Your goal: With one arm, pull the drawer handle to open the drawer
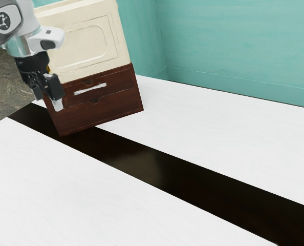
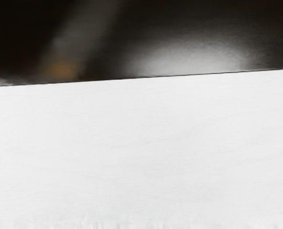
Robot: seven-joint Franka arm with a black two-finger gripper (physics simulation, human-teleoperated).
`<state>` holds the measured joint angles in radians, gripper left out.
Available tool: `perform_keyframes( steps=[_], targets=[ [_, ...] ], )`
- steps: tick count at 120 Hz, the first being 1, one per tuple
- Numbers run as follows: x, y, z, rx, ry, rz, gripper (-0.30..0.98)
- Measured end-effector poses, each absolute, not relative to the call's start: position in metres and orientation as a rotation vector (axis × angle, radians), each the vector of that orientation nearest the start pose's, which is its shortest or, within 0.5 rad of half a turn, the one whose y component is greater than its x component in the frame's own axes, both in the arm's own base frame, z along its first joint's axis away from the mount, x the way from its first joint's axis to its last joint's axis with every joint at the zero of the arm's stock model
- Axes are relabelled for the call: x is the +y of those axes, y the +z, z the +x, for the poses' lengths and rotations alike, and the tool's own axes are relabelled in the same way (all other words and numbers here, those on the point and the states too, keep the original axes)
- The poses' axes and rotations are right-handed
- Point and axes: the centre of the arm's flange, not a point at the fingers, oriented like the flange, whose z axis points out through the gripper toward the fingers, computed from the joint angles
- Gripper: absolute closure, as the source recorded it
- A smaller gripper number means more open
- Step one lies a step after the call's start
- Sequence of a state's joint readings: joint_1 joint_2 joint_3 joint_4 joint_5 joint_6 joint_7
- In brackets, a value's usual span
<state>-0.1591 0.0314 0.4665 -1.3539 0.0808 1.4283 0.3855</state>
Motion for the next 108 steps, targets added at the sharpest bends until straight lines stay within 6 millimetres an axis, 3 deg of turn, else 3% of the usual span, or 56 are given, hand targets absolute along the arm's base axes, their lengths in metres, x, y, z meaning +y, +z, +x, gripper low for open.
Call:
perform_keyframes(
  steps=[15,22,29,36,44,56,63,69,83,108],
  targets=[
    [0.256,0.696,0.480,-0.014,0.026,-3.041,0.00],
    [0.279,0.696,0.467,-0.026,0.038,-3.043,0.00],
    [0.288,0.696,0.461,0.000,0.046,-3.046,0.00],
    [0.282,0.706,0.458,0.068,0.021,-3.039,0.00],
    [0.258,0.740,0.447,0.187,-0.078,-3.018,0.00],
    [0.204,0.778,0.457,0.412,-0.199,-2.957,0.00],
    [0.172,0.786,0.470,0.544,-0.232,-2.922,0.00],
    [0.160,0.784,0.479,0.607,-0.234,-2.900,0.00],
    [0.171,0.777,0.486,0.632,-0.218,-2.879,0.00],
    [0.221,0.767,0.480,0.561,-0.166,-2.843,0.00]
  ],
)
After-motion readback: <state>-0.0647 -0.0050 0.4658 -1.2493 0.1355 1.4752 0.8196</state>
